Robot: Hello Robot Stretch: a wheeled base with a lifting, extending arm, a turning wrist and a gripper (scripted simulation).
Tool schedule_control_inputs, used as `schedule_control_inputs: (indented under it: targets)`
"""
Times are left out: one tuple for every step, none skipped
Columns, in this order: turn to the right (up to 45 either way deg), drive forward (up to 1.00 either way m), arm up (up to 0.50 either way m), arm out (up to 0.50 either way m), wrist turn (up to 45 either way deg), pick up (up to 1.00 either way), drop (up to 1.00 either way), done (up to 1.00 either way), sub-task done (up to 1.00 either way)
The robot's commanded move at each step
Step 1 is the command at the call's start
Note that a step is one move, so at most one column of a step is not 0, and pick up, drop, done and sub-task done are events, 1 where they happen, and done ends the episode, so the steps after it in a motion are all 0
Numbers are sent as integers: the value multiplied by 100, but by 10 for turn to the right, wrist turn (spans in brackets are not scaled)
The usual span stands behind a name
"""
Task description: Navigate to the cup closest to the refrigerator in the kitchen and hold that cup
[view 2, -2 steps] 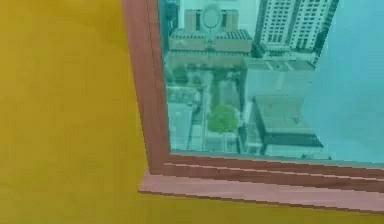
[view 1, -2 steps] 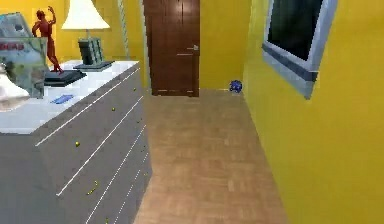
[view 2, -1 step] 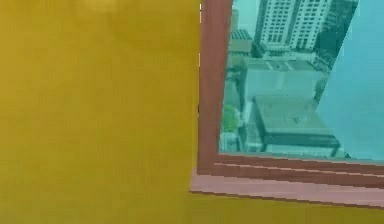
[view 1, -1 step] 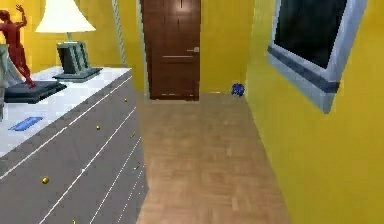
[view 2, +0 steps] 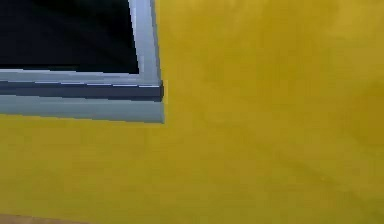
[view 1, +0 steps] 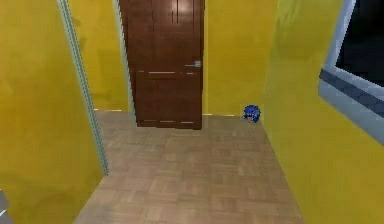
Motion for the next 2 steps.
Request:
schedule_control_inputs:
  targets:
    - [-30, 0, 0, 0, 0, 0, 0, 0, 0]
    - [0, 45, 0, 0, 0, 0, 0, 0, 0]
